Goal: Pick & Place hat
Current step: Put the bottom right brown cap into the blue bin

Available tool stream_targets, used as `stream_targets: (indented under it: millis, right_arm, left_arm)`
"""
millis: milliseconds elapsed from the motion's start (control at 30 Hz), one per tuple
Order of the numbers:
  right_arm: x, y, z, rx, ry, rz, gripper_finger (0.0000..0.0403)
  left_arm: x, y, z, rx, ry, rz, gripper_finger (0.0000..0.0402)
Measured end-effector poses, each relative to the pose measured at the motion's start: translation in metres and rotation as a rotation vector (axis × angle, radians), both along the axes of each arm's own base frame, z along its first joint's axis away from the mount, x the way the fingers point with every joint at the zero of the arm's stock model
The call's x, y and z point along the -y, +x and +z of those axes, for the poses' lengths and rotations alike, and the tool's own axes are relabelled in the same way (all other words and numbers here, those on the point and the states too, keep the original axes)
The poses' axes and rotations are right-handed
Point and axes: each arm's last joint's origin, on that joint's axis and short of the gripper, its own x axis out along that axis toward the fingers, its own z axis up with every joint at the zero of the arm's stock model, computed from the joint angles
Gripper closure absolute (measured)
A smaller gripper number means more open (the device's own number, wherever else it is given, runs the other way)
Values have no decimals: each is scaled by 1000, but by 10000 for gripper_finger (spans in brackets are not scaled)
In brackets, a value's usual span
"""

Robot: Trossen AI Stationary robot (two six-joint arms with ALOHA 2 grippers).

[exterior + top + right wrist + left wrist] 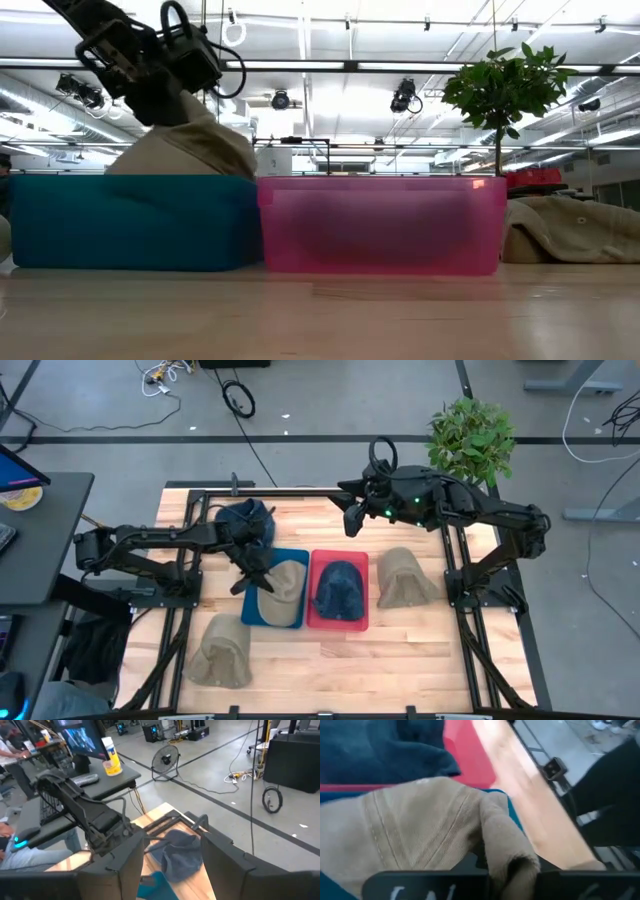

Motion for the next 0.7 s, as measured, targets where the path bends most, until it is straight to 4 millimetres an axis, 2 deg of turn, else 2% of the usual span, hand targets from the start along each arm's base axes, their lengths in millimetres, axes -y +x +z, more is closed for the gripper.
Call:
stream_targets:
  millis: [100,333,567,700]
  right_arm:
    - [0,3,0,14,-1,1,205]
    - [0,10,-4,6,-3,1,205]
    - [1,11,-5,3,-3,-3,205]
    - [2,10,-6,-10,-4,-5,205]
  left_arm:
    - [-2,0,-2,-37,57,66,372]
    - [-4,-2,-5,-101,120,155,301]
    - [1,-1,-6,-126,104,161,170]
    - [1,-5,-9,-241,65,263,105]
